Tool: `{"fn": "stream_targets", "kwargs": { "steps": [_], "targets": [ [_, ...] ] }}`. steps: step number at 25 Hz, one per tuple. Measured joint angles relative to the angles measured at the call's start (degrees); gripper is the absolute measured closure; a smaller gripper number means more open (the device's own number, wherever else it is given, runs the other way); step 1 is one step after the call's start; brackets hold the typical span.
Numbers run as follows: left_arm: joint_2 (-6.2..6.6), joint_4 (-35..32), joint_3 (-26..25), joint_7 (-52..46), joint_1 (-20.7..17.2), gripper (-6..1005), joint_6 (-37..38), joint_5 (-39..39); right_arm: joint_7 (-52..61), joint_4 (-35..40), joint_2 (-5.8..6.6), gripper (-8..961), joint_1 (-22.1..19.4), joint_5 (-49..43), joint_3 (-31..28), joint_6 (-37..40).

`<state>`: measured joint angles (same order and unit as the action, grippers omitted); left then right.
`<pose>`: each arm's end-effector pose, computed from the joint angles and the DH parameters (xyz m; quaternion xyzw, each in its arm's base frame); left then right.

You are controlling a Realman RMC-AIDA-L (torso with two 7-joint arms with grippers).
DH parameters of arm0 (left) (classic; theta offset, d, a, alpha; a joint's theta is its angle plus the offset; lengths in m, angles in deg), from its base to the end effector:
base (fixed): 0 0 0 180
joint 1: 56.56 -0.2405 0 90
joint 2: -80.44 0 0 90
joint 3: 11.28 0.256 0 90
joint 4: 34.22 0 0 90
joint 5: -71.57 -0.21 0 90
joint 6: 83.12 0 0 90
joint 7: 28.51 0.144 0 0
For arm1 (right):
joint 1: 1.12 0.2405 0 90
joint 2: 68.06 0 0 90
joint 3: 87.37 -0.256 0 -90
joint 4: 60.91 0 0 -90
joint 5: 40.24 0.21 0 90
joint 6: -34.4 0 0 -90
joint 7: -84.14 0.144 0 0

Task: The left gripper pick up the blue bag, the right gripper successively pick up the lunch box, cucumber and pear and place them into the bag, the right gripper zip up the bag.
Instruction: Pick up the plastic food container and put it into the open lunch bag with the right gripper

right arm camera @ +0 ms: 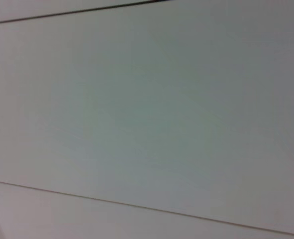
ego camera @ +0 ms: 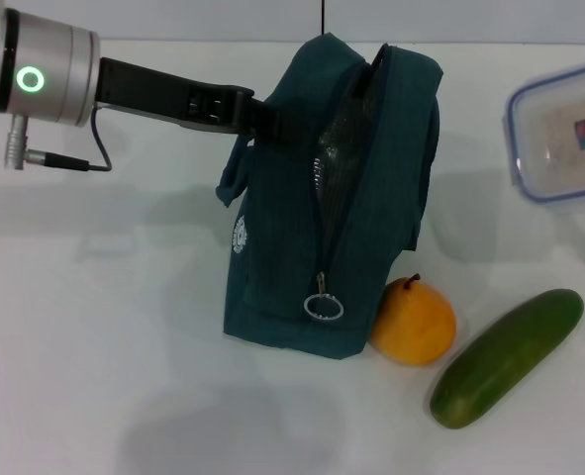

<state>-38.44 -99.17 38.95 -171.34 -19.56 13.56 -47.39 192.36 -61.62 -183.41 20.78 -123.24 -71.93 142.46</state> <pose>-0.1634 0.3636 0.0445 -0.8728 -0.4588 -0.1633 0.0324 0.2944 0.2637 0.0401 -0.4803 0.5144 0.7102 0.0179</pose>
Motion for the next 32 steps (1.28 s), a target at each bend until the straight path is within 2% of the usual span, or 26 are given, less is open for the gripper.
{"fn": "stream_targets", "kwargs": {
  "steps": [11, 21, 32],
  "targets": [
    [-0.51, -0.1, 0.1, 0.0, 0.0, 936, -0.2, 0.4, 0.6, -0.5, -0.36, 858, 2.3, 3.0, -1.9, 6.2],
    [-0.66, -0.5, 2.9, 0.8, -0.5, 935, -1.9, 3.3, 1.0, -2.5, -0.65, 859, 5.0, 4.6, -2.2, 6.7],
    [-0.65, -1.3, 3.7, 0.4, 0.8, 936, -2.6, 4.4, 0.6, -3.8, -0.84, 858, 9.2, 6.0, -2.2, 6.4]
  ]
}}
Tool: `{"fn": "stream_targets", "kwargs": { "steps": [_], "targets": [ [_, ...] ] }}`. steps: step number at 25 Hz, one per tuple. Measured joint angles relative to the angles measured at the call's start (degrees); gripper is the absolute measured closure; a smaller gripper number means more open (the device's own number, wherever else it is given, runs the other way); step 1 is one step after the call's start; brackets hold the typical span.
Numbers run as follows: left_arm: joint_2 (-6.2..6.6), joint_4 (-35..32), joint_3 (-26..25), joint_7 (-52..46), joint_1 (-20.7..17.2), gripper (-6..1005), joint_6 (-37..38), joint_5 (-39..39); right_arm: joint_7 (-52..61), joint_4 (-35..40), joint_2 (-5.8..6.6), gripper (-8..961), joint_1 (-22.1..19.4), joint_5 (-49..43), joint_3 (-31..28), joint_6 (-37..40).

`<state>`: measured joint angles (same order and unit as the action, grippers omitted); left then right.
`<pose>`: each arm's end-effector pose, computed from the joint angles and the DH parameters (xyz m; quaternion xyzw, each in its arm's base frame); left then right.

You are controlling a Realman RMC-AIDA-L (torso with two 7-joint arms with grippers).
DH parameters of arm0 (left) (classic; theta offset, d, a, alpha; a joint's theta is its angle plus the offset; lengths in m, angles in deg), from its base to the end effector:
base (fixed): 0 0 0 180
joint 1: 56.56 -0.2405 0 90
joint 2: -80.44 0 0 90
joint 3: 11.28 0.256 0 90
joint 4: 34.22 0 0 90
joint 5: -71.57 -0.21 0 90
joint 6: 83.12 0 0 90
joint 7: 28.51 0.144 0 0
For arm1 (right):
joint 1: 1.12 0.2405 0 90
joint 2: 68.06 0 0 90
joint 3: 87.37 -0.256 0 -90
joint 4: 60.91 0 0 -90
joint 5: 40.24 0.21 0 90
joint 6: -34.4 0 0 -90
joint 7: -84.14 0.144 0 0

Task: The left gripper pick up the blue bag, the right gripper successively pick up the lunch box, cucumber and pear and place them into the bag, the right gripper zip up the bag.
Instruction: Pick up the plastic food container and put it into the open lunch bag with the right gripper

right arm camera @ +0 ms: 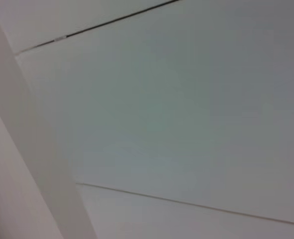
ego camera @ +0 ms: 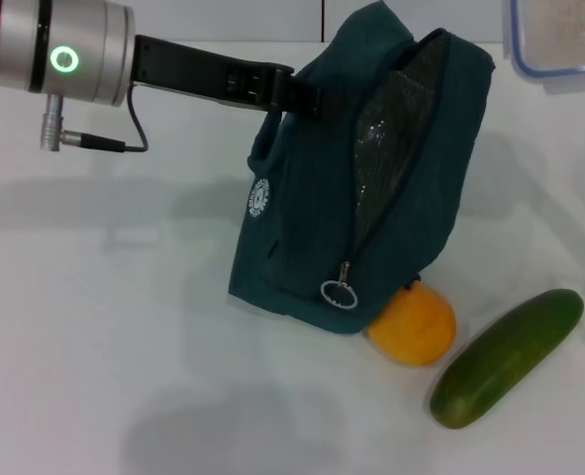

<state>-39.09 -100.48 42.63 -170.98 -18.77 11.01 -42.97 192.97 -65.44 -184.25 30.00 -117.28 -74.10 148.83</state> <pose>-0.1384 0.3670 0.0373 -0.8858 -0.4247 -0.1860 0.0224 0.2426 0.2964 0.0492 0.4640 -0.4307 -0.7717 0.0612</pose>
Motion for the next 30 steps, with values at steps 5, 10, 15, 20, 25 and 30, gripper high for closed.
{"fn": "stream_targets", "kwargs": {
  "steps": [5, 10, 15, 20, 25, 30],
  "targets": [
    [0.00, 0.1, 1.2, -0.9, -0.1, 935, -0.2, 2.3, -0.8, -0.3, 0.00, 850, 2.0, -0.1, 0.0, -2.4],
    [-0.04, 0.1, 2.3, -1.1, -0.3, 935, -1.4, 3.4, -2.8, -1.3, 0.00, 841, 4.3, -0.6, 0.6, -5.7],
    [-0.15, 0.5, 2.5, -1.1, -0.5, 936, -2.3, 3.5, -5.3, -3.3, 0.00, 832, 6.4, -2.5, 0.7, -8.9],
    [-0.20, 1.1, 2.6, -0.7, -0.8, 936, -2.5, 4.7, -7.5, -5.3, 0.00, 822, 6.8, -5.8, 0.8, -11.5],
    [-0.14, 1.2, 2.5, -0.6, -0.9, 935, -2.5, 4.7, -9.3, -6.4, 0.00, 813, 5.4, -8.2, 0.8, -13.4],
    [0.00, 1.2, 2.3, -0.6, -0.8, 936, -2.6, 4.7, -10.5, -7.1, 0.00, 803, 4.1, -11.5, 0.8, -16.7]
  ]
}}
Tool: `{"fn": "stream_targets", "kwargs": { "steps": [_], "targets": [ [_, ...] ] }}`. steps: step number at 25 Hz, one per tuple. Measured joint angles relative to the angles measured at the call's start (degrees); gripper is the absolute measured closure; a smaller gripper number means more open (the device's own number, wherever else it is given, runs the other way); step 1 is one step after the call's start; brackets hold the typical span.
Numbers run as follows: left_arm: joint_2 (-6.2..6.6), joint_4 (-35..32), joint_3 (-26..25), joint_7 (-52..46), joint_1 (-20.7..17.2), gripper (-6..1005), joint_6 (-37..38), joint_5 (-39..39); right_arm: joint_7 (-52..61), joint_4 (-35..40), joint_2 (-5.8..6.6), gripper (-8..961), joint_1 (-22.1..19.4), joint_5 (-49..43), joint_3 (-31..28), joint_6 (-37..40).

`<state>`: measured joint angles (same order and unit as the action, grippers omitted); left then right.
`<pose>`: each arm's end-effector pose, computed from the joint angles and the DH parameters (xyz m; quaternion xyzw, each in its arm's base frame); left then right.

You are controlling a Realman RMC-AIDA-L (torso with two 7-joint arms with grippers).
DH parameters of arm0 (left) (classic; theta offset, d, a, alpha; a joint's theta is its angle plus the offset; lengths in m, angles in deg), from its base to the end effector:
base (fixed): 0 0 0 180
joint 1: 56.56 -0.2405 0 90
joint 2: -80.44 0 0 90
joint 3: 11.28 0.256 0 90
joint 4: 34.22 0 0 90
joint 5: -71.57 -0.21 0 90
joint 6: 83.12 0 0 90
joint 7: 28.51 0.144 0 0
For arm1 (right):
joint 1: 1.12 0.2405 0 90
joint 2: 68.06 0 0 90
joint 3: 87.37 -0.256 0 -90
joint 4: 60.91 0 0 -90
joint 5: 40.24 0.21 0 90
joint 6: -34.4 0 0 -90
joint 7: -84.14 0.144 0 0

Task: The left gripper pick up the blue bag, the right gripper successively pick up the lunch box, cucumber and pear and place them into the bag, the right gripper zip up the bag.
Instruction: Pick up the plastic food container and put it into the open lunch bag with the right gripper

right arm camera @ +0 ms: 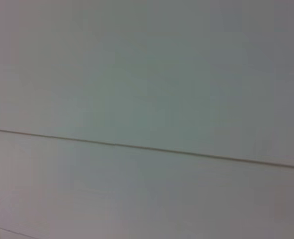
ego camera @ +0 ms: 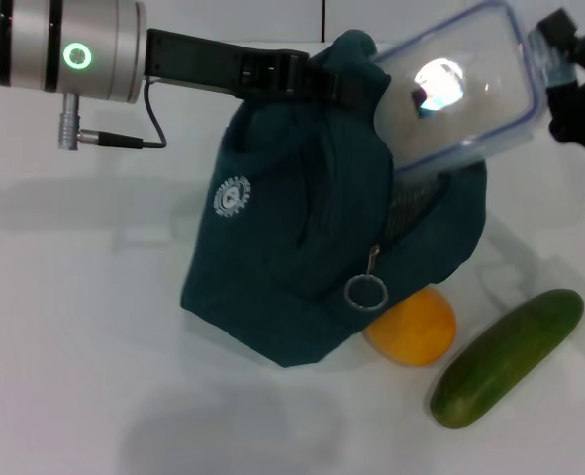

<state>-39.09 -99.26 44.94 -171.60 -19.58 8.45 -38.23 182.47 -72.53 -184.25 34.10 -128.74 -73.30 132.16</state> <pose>-0.1328 0.3672 0.0322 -0.8760 -0.4313 -0.2155 0.0089 0.2255 0.3182 -0.0165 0.5236 -0.5319 -0.6650 0.0250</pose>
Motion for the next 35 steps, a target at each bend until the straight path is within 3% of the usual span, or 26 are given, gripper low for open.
{"fn": "stream_targets", "kwargs": {
  "steps": [17, 29, 35],
  "targets": [
    [-0.13, 0.5, 0.2, 0.5, 0.5, 933, -0.5, 1.0, -1.2, -1.1, 0.00, 771, 1.3, -7.1, -2.7, -5.9],
    [-0.08, 1.5, 0.3, 1.3, 0.5, 932, -0.6, 1.6, -1.2, -2.6, 0.00, 748, 5.0, -12.9, -3.1, -9.4],
    [-0.09, 1.6, 0.5, 1.5, 0.4, 932, -0.6, 1.6, -0.9, -1.9, 0.00, 737, 3.8, -12.7, -3.1, -9.2]
  ]
}}
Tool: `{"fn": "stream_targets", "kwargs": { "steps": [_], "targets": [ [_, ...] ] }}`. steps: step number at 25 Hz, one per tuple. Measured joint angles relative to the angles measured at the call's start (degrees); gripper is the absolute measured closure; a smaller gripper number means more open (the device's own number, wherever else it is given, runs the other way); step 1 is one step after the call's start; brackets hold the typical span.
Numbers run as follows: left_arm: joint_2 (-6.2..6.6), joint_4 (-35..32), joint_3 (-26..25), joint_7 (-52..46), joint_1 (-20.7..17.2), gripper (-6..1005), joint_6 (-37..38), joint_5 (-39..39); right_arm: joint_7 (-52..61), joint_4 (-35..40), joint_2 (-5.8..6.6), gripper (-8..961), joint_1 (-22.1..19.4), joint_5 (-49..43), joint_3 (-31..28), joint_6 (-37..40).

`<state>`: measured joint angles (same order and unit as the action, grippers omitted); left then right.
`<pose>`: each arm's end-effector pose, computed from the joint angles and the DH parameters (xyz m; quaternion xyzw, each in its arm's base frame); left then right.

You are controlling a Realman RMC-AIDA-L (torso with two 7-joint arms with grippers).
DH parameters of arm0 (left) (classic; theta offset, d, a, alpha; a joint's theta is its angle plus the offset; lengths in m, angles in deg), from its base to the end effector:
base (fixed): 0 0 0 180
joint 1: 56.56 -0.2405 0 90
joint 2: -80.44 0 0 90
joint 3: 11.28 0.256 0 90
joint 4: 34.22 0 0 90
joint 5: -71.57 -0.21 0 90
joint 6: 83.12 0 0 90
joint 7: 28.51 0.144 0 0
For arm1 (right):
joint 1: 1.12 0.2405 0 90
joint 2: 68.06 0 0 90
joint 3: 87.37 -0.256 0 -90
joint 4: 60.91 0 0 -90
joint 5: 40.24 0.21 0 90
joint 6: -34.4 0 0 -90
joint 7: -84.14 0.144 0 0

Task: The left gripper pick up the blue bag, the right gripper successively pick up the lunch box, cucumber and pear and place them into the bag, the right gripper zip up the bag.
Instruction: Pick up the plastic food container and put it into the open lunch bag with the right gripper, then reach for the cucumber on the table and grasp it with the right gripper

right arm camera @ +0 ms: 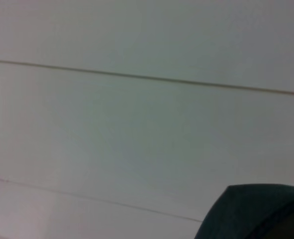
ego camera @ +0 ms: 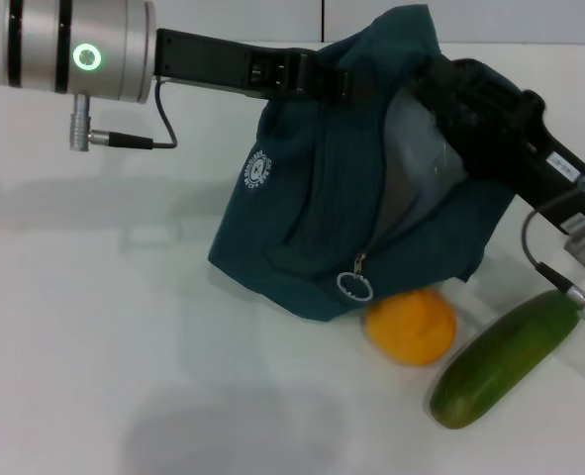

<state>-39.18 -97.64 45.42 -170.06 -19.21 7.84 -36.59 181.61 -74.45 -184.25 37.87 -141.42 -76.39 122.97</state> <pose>-0.1301 0.3679 0.0279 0.8768 0.4246 0.2258 0.0001 0.2056 0.3259 -0.0533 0.5826 -0.5703 -0.5771 0.0476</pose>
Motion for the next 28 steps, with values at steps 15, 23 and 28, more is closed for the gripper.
{"fn": "stream_targets", "kwargs": {
  "steps": [15, 23, 28],
  "targets": [
    [0.09, 1.2, -0.4, 1.3, -0.4, 932, 0.0, 0.0, -1.3, 14.9, 0.50, 647, -11.5, 0.4, 0.1, 24.7],
    [0.21, 3.3, -2.4, 3.2, -1.1, 933, 0.0, 0.0, -16.5, 32.0, 2.11, 650, -18.3, 0.6, 6.5, 34.7],
    [0.21, 5.1, -2.7, 4.8, -0.8, 933, -1.6, 0.5, -20.6, 39.5, 3.97, 652, -21.5, 0.6, 7.3, 34.4]
  ]
}}
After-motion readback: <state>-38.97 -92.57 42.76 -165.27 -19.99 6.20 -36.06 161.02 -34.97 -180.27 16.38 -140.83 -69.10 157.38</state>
